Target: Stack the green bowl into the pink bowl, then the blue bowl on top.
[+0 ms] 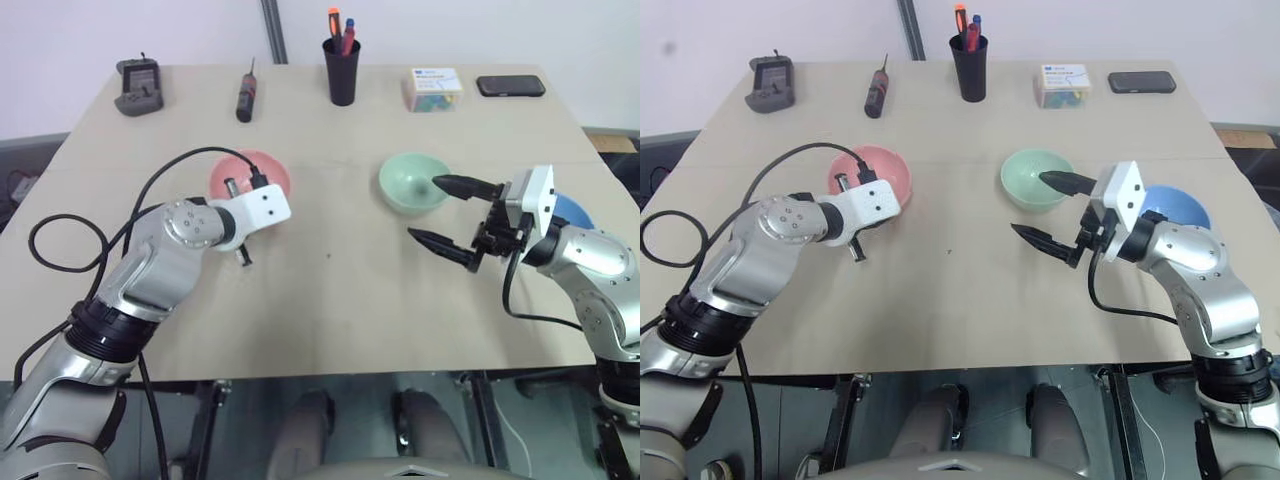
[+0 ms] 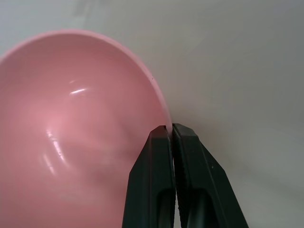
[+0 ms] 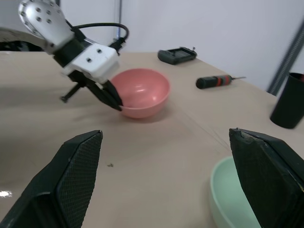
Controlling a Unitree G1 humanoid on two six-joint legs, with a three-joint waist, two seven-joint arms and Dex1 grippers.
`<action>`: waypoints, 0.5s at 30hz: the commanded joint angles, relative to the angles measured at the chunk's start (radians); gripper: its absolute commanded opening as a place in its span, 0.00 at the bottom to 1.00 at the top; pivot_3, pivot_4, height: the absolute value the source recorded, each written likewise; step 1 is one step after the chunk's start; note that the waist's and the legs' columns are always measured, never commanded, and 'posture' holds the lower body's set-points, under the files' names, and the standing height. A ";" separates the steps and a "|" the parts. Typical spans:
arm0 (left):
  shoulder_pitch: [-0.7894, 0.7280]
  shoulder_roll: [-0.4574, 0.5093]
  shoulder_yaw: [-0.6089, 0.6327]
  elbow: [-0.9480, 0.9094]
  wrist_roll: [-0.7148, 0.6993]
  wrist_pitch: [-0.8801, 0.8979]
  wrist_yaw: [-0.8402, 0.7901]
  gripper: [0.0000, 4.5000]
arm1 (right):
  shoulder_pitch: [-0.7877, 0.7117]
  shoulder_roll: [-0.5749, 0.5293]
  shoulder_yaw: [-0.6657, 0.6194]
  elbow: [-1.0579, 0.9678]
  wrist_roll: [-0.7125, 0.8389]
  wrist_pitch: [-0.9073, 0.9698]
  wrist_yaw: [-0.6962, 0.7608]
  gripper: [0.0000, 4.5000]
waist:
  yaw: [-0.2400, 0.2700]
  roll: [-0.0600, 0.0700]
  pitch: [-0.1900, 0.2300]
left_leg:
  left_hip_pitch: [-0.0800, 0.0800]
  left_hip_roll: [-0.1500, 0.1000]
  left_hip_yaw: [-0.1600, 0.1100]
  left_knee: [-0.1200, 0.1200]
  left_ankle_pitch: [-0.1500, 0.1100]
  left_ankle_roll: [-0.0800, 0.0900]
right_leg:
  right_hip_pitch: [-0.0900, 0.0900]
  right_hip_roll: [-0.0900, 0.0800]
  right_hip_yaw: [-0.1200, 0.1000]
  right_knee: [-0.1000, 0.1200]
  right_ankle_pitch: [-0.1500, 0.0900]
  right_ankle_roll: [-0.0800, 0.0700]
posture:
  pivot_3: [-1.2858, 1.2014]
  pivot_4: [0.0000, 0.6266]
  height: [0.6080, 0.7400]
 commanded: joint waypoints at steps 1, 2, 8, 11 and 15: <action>-0.001 0.004 0.049 -0.184 -0.149 -0.050 -0.150 0.02 | 0.050 -0.037 -0.087 -0.072 0.016 0.011 -0.026 1.00 | 0.000 0.000 0.000 | 0.000 0.000 0.000 0.001 0.000 0.000 | 0.000 0.000 0.000 0.000 0.000 0.000 | 0.52 0.24 1.00; 0.008 0.008 0.042 -0.216 -0.186 -0.058 -0.191 0.02 | 0.070 -0.047 -0.105 -0.081 0.015 0.013 -0.031 1.00 | 0.000 0.000 0.000 | -0.001 0.000 0.000 0.001 0.000 0.000 | 0.000 -0.001 0.000 0.000 0.000 0.000 | 0.52 0.24 1.00; 0.022 -0.008 -0.031 -0.193 -0.206 -0.186 -0.283 0.02 | 0.135 -0.074 -0.150 -0.112 0.005 0.020 -0.061 1.00 | -0.005 0.000 0.000 | 0.003 0.001 0.003 0.001 0.000 0.000 | 0.000 0.001 0.003 0.003 0.000 0.000 | 0.52 0.24 1.00; 0.015 -0.036 -0.058 -0.135 -0.206 -0.258 -0.313 0.08 | 0.142 -0.074 -0.138 -0.120 -0.008 0.017 -0.076 1.00 | -0.003 0.000 0.000 | 0.004 0.001 0.003 0.004 0.000 0.000 | 0.000 0.001 0.003 0.007 0.000 0.000 | 0.52 0.24 1.00; -0.008 -0.077 -0.067 -0.089 -0.230 -0.271 -0.340 0.40 | 0.144 -0.077 -0.123 -0.128 -0.024 0.013 -0.086 1.00 | -0.003 0.000 0.000 | 0.002 0.000 0.002 0.012 0.000 0.001 | 0.002 0.001 0.003 0.011 0.000 0.000 | 0.52 0.24 1.00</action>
